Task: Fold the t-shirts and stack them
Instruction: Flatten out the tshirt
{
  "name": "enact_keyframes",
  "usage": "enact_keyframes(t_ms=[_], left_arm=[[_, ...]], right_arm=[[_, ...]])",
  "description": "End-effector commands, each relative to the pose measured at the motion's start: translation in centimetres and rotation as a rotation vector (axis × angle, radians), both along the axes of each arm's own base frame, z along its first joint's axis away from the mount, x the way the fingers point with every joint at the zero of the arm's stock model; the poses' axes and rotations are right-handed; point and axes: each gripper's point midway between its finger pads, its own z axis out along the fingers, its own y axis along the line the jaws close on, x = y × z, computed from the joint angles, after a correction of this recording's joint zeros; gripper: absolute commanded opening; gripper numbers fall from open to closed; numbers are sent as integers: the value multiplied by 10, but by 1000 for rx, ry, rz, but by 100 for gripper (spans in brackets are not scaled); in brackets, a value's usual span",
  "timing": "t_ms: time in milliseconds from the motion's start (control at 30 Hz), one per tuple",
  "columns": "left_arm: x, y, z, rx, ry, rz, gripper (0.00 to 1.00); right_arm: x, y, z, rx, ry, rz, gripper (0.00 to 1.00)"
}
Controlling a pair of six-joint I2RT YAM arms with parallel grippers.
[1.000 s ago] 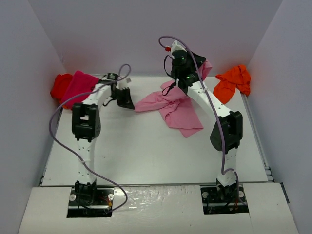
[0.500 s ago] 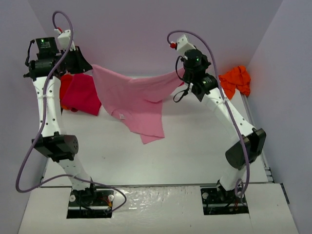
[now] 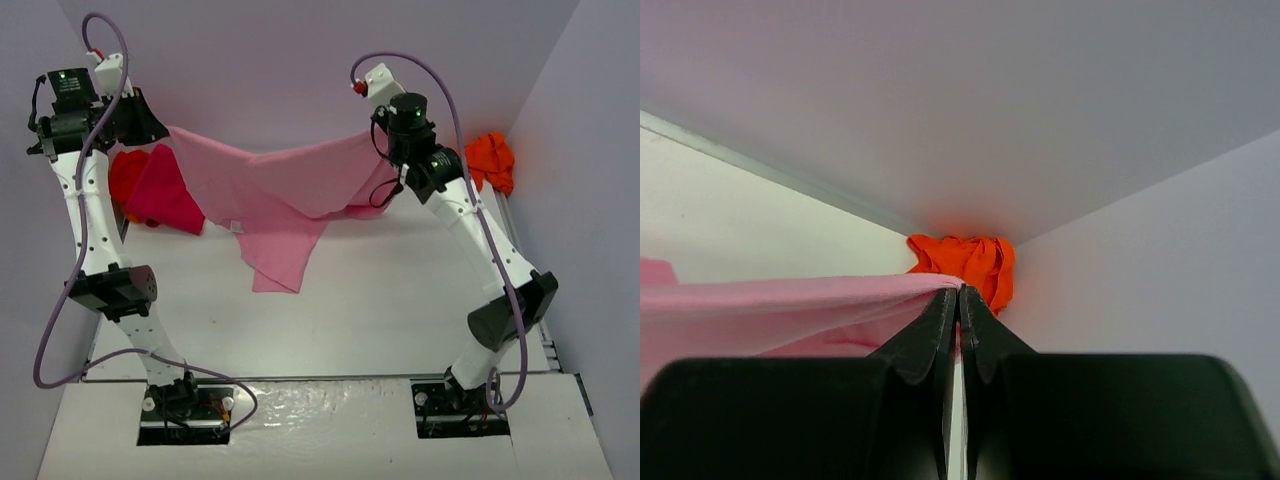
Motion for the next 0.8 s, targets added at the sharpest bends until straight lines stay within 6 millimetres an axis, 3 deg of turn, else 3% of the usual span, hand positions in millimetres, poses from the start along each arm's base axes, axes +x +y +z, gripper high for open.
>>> enact_keyframes(t_ms=[0,100,167,233,333,400,567,767], left_arm=[[14,25,16,62,-84,65,0],[9,31,26,95,-117,92,0],[2,30,40,107,-159,100,0],[-22,26,72,140,-247,105,0],[-59,20,117,200,-404,125,0],[-76,19,126,230,-477,142,0],[-141,4,175,273,-645,165,0],[-199,-8,192,336,-706,168,0]], right_arm=[[36,-10,14,-10,-80,-98,0],[47,-11,10,-35,-81,-132,0],[46,-14,23,-26,-111,-151,0],[34,-19,47,9,-162,-156,0],[12,-26,75,82,-224,-143,0],[-2,-29,89,110,-249,-133,0],[-48,-46,131,165,-325,-116,0],[-110,-73,172,267,-375,2,0]])
